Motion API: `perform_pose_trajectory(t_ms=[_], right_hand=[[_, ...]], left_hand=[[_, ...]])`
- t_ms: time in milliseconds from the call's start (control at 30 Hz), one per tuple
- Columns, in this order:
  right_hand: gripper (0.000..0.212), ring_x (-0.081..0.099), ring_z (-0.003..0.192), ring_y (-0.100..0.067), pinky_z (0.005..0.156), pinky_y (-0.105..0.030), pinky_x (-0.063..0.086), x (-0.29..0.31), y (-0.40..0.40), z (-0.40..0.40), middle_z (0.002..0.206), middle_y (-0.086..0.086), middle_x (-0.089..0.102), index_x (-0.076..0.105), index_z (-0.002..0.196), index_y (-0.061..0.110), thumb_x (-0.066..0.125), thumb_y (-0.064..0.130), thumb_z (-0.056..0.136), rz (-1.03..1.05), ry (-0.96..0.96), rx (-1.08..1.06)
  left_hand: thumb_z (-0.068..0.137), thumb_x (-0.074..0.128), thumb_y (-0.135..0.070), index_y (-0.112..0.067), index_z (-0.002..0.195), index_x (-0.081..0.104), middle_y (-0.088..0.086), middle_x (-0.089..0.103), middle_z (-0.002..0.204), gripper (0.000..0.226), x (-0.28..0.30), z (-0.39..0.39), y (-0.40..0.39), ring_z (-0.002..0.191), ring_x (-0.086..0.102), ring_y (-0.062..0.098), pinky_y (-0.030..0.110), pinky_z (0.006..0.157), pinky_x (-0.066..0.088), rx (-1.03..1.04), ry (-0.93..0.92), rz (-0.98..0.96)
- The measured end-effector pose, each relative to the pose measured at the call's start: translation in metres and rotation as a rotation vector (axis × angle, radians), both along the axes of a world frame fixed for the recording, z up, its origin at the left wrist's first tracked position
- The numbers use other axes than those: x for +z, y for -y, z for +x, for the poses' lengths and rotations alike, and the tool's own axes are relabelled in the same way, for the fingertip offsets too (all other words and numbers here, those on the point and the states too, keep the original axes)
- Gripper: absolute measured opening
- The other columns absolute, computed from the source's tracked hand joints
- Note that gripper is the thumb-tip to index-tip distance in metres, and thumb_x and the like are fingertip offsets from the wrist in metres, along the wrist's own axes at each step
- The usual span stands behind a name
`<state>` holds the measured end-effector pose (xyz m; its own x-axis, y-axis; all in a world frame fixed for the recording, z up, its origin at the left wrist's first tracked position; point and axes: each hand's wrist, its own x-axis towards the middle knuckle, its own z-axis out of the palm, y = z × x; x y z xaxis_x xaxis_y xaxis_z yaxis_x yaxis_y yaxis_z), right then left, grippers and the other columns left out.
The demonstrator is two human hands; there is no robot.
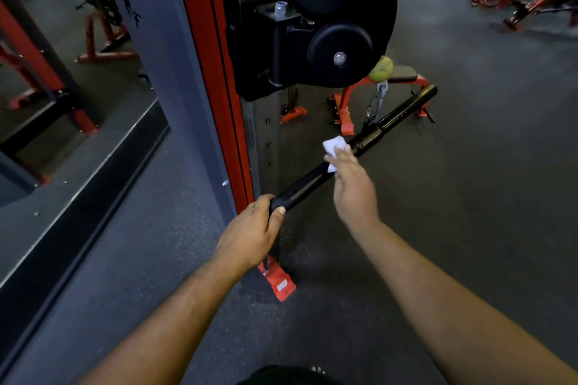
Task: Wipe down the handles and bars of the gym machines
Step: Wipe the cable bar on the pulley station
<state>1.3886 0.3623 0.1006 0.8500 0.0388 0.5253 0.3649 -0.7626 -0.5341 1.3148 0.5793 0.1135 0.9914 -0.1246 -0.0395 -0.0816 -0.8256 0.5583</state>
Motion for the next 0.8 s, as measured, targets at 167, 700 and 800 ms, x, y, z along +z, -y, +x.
perform_pose_trajectory(t_ms=[167, 700, 800], right_hand=[[0.048, 0.042, 0.146, -0.018, 0.122, -0.039, 0.032, -0.016, -0.049, -0.054, 0.147, -0.006, 0.055, 0.067, 0.131, 0.006, 0.048, -0.014, 0.092, 0.115, 0.015, 0.249], [0.045, 0.048, 0.142, -0.019, 0.120, -0.039, 0.035, -0.023, -0.065, -0.080, 0.143, -0.006, 0.059, 0.065, 0.132, 0.003, 0.048, -0.014, 0.094, 0.293, 0.002, 0.328], [0.046, 0.053, 0.138, -0.018, 0.115, -0.035, 0.041, -0.030, -0.068, -0.101, 0.141, -0.004, 0.062, 0.064, 0.134, 0.005, 0.048, -0.016, 0.096, 0.520, -0.178, 0.404]], left_hand=[[0.109, 0.035, -0.046, -0.022, 0.143, 0.042, 0.001, 0.058, 0.125, 0.043, 0.000, 0.003, 0.000, 0.096, 0.053, 0.012, 0.033, 0.075, 0.042, -0.020, -0.006, -0.028], [0.088, 0.029, -0.058, -0.035, 0.146, 0.045, -0.001, 0.056, 0.143, 0.064, -0.007, 0.002, -0.009, 0.127, 0.054, 0.014, 0.045, 0.107, 0.046, -0.013, -0.118, -0.416], [0.088, 0.030, -0.061, -0.042, 0.157, 0.031, -0.011, 0.039, 0.161, 0.071, -0.009, -0.004, -0.011, 0.146, 0.037, 0.007, 0.042, 0.122, 0.032, -0.050, -0.182, -0.484]])
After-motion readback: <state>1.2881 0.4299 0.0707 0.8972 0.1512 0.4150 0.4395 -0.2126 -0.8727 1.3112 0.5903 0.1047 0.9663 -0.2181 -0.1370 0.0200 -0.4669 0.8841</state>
